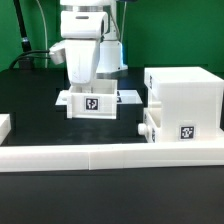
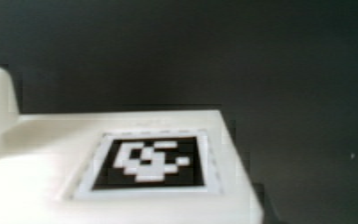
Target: Assemble drawer
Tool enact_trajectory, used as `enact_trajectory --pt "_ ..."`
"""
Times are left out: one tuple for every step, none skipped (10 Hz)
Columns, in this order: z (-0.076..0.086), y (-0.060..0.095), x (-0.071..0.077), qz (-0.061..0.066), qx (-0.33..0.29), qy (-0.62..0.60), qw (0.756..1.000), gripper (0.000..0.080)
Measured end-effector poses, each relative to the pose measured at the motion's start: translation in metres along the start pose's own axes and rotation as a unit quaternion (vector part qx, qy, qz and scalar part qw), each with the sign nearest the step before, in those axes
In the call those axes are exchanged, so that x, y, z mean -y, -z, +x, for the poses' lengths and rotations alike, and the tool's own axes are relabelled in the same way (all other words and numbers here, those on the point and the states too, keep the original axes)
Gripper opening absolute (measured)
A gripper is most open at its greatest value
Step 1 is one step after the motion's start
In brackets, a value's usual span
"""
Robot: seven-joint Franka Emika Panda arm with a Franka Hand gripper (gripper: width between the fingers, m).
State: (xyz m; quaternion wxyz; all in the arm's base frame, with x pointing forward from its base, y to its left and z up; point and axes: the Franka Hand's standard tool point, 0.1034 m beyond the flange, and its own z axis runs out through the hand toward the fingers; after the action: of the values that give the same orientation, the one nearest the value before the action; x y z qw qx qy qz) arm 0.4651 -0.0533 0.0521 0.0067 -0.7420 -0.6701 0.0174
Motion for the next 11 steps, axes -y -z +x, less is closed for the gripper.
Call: enact_trajectory --pt "0.0 0.0 0.0 0.0 0.0 0.0 1.0 0.0042" --pt "0.0 -0.001 0.0 0.001 0.0 0.0 1.0 0.0042" --pt "0.002 -0.001 -0.001 0.001 -0.001 0.001 1.0 0.0042" --pt "0.005 0.001 -0.007 0.0 -0.001 0.004 1.0 0.0042" --pt "0.006 0.003 -0.016 0.003 -0.001 0.01 1.0 0.0042" --pt "0.009 0.005 -0.024 0.001 -0.001 0.012 1.0 0.0042" --pt "0.009 0.004 -0.026 -0.012 -0.003 0.011 1.0 0.0042" --pt "0.008 0.002 -0.023 -0.007 -0.003 0.011 1.0 0.0042" --pt "0.008 0.002 -0.023 -0.007 -0.003 0.01 1.0 0.0042" --pt "0.01 0.002 -0.024 -0.01 -0.003 0.009 1.0 0.0042" --pt "0.016 0.002 -0.028 -0.02 -0.006 0.012 1.0 0.0042"
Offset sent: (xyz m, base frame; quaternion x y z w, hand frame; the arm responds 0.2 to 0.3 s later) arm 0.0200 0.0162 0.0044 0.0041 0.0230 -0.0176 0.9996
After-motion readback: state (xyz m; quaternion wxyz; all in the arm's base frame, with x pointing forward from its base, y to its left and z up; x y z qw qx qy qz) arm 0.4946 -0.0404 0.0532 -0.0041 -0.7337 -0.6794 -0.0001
